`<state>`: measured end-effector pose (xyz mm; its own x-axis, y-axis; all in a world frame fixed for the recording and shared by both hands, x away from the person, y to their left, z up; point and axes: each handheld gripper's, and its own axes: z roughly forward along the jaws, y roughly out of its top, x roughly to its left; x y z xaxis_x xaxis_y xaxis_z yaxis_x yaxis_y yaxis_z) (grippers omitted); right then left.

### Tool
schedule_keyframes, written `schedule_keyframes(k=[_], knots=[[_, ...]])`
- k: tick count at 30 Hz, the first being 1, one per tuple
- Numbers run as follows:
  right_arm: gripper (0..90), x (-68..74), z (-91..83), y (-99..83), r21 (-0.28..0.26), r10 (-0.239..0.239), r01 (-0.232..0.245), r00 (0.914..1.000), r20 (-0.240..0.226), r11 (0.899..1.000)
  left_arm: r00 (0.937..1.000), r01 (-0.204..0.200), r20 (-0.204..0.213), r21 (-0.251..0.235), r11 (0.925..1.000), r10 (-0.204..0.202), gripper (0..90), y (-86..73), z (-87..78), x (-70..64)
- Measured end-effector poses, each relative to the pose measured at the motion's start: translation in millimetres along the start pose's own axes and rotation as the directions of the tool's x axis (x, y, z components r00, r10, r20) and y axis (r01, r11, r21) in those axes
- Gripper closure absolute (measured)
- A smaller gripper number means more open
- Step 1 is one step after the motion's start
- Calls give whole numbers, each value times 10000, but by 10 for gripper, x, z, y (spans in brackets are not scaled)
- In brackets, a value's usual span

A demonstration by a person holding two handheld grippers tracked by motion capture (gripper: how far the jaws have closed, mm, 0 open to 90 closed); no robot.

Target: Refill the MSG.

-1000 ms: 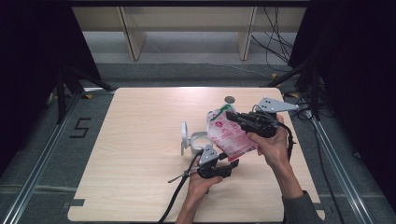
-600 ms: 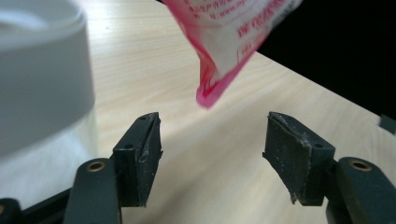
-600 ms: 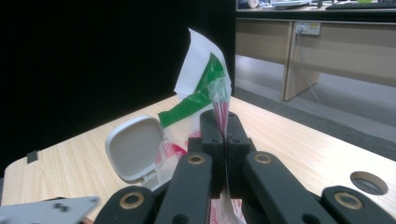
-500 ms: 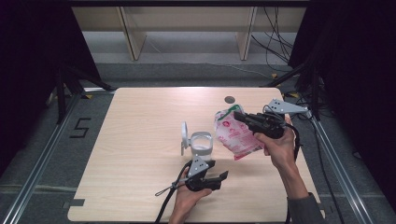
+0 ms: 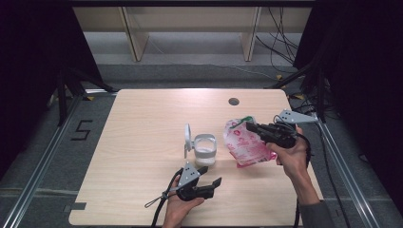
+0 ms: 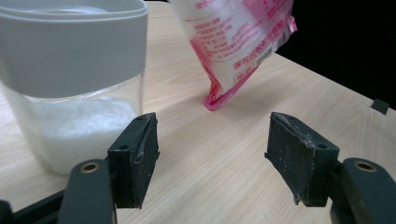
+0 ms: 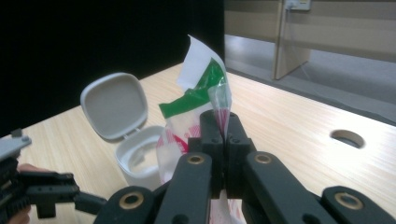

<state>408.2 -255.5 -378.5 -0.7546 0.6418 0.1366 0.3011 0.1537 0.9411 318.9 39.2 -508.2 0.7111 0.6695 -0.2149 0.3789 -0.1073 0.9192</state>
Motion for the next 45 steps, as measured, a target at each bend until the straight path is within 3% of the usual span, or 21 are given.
schedule_keyframes(k=[4, 12, 14, 15, 17, 18, 20, 24, 26, 30, 34, 36, 37, 38, 40, 42, 43, 45], knots=[[900, -20, -141, -47, 137, 176, -179, 9996, 230, 9997, 9993, 355, -100, -11, 9994, -355, 327, -18, -10, -2], [900, -74, -310, -116, 589, -152, 86, 9936, 1116, 9982, 9994, 343, -67, -46, 9994, -343, 328, -24, 1, 8], [900, -108, -311, -125, 642, -483, 407, 9913, 1226, 9971, 9987, 497, 105, -198, 9986, -495, 329, -32, 22, 2], [900, -90, -313, -129, 683, -187, 96, 9910, 1328, 9976, 9987, 509, 12, -197, 9985, -509, 329, -31, 24, -4], [900, -122, -322, -141, 749, -542, 424, 9852, 1629, 9963, 9989, 464, -27, -85, 9989, -465, 331, -29, 17, -7], [900, -125, -326, -149, 796, -415, 287, 9857, 1633, 9964, 9991, 430, -1, -107, 9990, -430, 331, -30, 17, -4], [900, -156, -334, -165, 973, -642, 468, 9807, 1847, 9942, 9987, 512, 78, -200, 9985, -511, 330, -29, 20, -2], [900, -179, -317, -219, 978, -359, 156, 9771, 2097, 9951, 9990, 434, -50, -86, 9990, -435, 331, -28, 19, 3], [900, -211, -312, -238, 1225, -442, 194, 9783, 2026, 9923, 9987, 488, 126, -150, 9987, -486, 331, -39, 40, -3], [900, -245, -284, -278, 1494, -653, 303, 9697, 2355, 9883, 9992, 387, 72, -77, 9992, -387, 331, -37, 33, 1], [900, -229, -268, -301, 1554, -316, -93, 9655, 2585, 9878, 9995, 325, -17, -18, 9995, -325, 333, -28, 13, 2], [900, -274, -268, -314, 1703, -714, 302, 9678, 2414, 9849, 9994, 345, -18, -29, 9994, -345, 333, -26, 14, 3], [900, -279, -270, -322, 1716, -733, 291, 9636, 2571, 9847, 9994, 345, -26, -24, 9994, -346, 333, -25, 15, 3], [900, -263, -267, -327, 1695, -304, -144, 9655, 2585, 9854, 9995, 323, -33, -12, 9995, -323, 333, -22, 14, 3], [900, -285, -280, -342, 1909, -482, -44, 9617, 2697, 9816, 9993, 364, 70, -137, 9992, -363, 332, -17, 19, 2], [899, -316, -265, -360, 1849, -807, 269, 9536, 2901, 9824, 9995, 307, -77, -31, 9995, -307, 331, -4, -4, 3], [899, -326, -259, -371, 2040, -826, 231, 9540, 2882, 9787, 9992, 406, 30, -232, 9989, -406, 332, 0, -7, -3], [897, -339, -229, -410, 2338, -1044, 305, 9447, 3108, 9718, 9995, 312, 75, -236, 9992, -310, 333, 6, -23, 11]])
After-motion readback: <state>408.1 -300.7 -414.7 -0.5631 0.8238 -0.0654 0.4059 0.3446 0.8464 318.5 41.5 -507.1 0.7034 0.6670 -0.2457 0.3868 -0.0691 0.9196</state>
